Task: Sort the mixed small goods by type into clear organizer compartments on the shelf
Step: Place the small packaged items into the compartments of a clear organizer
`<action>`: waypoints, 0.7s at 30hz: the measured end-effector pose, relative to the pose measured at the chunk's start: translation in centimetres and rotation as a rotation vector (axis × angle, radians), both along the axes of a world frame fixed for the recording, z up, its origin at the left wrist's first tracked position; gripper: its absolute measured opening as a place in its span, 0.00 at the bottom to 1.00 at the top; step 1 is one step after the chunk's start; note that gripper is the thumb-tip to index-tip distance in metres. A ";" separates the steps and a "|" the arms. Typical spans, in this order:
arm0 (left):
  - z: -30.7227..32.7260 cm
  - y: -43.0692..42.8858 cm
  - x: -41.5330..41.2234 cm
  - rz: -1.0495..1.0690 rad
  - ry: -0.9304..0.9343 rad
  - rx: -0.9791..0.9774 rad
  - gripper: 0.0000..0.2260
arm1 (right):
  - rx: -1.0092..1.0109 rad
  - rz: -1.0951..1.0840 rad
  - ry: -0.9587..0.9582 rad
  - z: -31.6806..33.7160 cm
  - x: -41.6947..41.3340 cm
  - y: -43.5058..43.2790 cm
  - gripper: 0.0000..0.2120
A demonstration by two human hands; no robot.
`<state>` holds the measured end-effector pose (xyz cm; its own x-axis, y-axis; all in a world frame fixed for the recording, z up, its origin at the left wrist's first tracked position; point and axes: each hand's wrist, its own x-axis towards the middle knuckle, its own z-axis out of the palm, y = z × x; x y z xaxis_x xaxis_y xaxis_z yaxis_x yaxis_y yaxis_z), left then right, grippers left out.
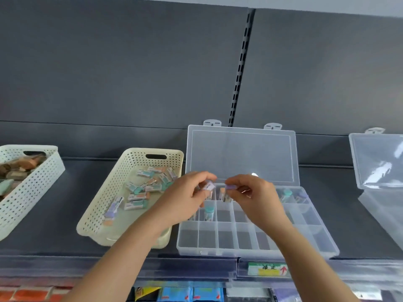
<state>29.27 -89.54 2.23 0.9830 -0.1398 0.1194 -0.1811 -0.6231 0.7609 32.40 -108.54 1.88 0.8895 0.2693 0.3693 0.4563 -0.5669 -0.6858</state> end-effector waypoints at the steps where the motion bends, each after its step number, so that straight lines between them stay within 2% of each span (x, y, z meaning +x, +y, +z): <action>1: -0.1 -0.6 0.1 0.003 -0.046 0.101 0.13 | -0.027 -0.006 -0.039 -0.2 -0.1 -0.6 0.07; 4: -0.1 -2.3 0.4 0.041 -0.161 0.216 0.08 | -0.098 -0.040 -0.079 -0.8 0.0 -2.2 0.07; 7: -0.4 -3.9 0.8 0.001 -0.202 0.286 0.05 | -0.161 -0.071 -0.080 -1.8 0.0 -3.3 0.06; 11: -1.6 -5.7 1.4 -0.069 -0.209 0.466 0.11 | -0.212 -0.066 -0.090 -2.8 0.1 -3.8 0.04; 17: -2.4 -6.6 2.0 -0.030 -0.207 0.555 0.03 | -0.319 -0.051 -0.063 -4.0 0.4 -4.0 0.05; 21: -3.1 -6.7 2.2 -0.045 -0.234 0.597 0.03 | -0.370 -0.011 -0.047 -4.5 0.8 -4.0 0.06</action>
